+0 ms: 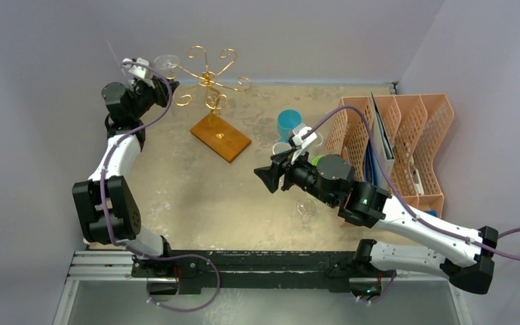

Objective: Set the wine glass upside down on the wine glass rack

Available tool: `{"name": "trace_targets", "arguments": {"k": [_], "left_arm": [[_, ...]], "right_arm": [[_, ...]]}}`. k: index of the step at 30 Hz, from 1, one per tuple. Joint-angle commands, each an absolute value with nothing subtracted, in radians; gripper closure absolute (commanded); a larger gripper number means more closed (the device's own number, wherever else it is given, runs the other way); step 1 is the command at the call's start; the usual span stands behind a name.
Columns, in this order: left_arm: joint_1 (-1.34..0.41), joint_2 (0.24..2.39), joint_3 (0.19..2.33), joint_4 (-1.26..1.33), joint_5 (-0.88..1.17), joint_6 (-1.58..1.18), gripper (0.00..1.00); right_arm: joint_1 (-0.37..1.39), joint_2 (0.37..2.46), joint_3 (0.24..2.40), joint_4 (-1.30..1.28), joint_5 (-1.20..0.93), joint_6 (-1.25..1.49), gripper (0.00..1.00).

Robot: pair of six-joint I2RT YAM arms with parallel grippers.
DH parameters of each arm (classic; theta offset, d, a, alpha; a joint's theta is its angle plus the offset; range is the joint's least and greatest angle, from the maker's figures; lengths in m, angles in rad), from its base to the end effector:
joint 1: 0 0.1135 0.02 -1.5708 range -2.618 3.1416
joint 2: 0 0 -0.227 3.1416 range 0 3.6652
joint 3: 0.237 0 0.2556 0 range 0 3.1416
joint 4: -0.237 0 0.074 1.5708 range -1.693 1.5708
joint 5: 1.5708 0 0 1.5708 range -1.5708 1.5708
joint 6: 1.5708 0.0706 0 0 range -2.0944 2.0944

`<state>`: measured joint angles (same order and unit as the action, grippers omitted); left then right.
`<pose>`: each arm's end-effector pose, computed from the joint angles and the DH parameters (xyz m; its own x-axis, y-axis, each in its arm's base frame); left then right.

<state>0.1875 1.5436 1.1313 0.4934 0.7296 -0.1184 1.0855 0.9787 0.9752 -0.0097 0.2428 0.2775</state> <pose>0.3936 0.0268 0.3061 0.0183 -0.0861 -0.9961 0.5196 0.8520 -0.0641 0.1477 0.2437 0.3591 -0.2104 0.1711 -0.9625 -0.7162 0.6432 0.2709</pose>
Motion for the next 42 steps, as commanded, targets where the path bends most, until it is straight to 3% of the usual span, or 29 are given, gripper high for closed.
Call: {"name": "trace_targets", "arguments": {"k": [1,16,21,26,27,34,42], "left_arm": [[0.187,1.489,1.103,0.593,0.711,-0.133,1.0],[0.189,1.47,1.026,0.699,0.882,-0.173,0.98],[0.189,1.48,1.058,0.603,0.891,-0.176,0.74],[0.189,1.442,1.099,0.441,0.886,-0.16,0.6],[0.189,1.436,1.089,0.441,0.874,-0.159,0.49],[0.19,1.364,1.052,0.317,0.723,-0.133,0.45],[0.191,1.148,0.859,0.383,0.536,-0.203,0.35]], "right_arm": [[1.086,0.96,0.973,0.017,0.241,0.29,0.36],[1.086,0.961,0.974,0.007,0.227,0.295,0.35],[1.086,0.966,0.979,0.003,0.228,0.297,0.35],[1.086,0.96,0.959,0.042,0.165,0.305,0.35],[1.086,0.958,0.955,0.05,0.152,0.307,0.35],[1.086,0.943,0.951,0.02,0.119,0.317,0.35],[1.086,0.893,0.911,0.034,0.116,0.342,0.34]]}}
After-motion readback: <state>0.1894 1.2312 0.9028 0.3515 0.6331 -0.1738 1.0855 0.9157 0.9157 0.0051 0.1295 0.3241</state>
